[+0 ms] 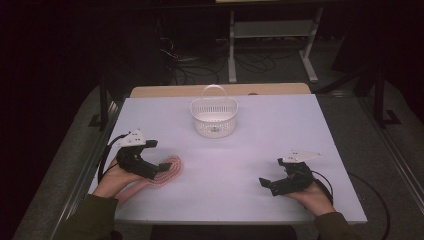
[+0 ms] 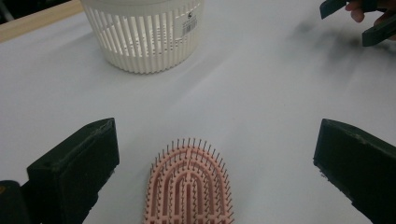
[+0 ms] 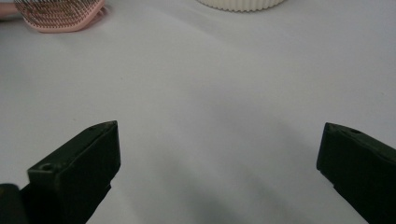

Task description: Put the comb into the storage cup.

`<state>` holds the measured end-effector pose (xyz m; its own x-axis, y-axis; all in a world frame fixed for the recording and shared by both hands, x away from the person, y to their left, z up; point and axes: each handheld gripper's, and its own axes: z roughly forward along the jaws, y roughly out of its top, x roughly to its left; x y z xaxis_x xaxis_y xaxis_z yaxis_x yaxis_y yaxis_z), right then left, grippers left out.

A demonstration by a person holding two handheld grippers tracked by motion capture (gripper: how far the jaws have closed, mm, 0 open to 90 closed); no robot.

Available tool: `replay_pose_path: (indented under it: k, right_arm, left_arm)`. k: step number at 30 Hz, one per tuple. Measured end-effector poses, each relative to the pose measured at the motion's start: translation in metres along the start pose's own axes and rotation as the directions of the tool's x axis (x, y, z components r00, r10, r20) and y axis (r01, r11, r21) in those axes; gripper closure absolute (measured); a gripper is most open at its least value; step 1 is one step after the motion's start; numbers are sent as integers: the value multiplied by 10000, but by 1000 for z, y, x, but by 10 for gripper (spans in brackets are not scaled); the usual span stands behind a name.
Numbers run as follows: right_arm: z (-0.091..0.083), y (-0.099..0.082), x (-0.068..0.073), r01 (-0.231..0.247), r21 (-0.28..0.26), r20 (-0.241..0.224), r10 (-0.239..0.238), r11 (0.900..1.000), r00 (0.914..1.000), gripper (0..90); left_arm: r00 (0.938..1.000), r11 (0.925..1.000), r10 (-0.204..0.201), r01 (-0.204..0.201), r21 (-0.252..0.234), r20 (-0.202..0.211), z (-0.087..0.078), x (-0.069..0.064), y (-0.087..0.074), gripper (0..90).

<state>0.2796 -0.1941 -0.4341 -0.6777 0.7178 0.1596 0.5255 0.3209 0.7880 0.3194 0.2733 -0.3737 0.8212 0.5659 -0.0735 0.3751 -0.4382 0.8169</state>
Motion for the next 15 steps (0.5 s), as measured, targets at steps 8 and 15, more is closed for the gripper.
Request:
replay_pose_path:
  k: [8,15]
  right_arm:
    - [0,0,0,-8,6,13,8,10000,10000,0]
    - [0,0,0,-5,9,25,5,10000,10000,0]
  left_arm:
    - [9997,9999,-108,108,11,-213,-14,6,-7,0]
    - [9987,9997,-220,214,-130,-461,-27,12,-14,0]
